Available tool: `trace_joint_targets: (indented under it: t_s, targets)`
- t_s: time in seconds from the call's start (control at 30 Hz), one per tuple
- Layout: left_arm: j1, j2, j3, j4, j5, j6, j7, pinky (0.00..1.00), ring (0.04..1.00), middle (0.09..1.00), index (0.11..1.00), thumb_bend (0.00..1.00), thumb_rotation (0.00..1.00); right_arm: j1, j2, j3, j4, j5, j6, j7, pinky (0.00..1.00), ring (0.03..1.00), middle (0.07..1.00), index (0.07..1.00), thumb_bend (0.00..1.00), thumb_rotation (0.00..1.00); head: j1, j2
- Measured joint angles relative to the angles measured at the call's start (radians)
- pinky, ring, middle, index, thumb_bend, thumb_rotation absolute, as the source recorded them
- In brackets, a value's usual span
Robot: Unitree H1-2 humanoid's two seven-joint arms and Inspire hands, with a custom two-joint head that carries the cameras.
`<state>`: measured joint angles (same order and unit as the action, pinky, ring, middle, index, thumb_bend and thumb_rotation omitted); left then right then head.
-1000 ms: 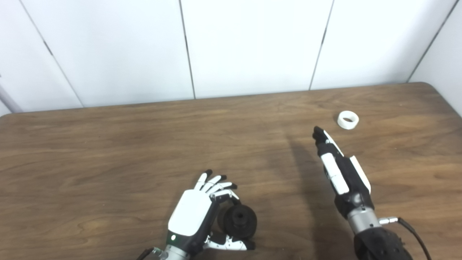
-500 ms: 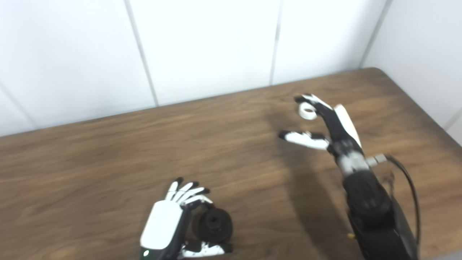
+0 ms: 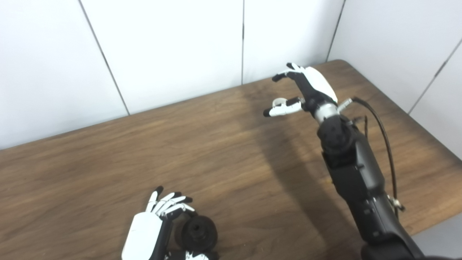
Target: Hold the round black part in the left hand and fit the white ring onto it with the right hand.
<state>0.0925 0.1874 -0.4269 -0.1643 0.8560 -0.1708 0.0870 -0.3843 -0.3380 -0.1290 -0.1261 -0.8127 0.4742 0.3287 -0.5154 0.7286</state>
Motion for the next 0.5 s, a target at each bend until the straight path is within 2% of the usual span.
trace_joint_targets:
  t_s: [0.2, 0.37, 0.5]
  targets:
    - [0.005, 0.004, 0.010, -0.005, -0.001, 0.000, -0.015, 1.00, 0.842, 0.749, 0.482, 0.52, 0.05, -0.051, -0.036, 0.043, 0.136, -0.046, 0.000, 0.037, 1.00, 1.000, 0.999, 0.748, 0.89, 0.26, -0.011, 0.000]
    - [-0.006, 0.062, 0.063, 0.002, 0.004, -0.002, -0.017, 1.00, 0.844, 0.750, 0.483, 0.52, 0.05, -0.109, -0.063, 0.056, 0.240, -0.072, 0.000, 0.051, 1.00, 1.000, 1.000, 0.752, 0.88, 0.26, -0.002, -0.003]
    - [-0.010, 0.064, 0.068, 0.002, 0.005, -0.003, -0.016, 1.00, 0.845, 0.749, 0.482, 0.52, 0.05, -0.145, -0.067, 0.058, 0.302, -0.103, 0.000, 0.078, 1.00, 1.000, 1.000, 0.750, 0.89, 0.27, 0.006, -0.005]
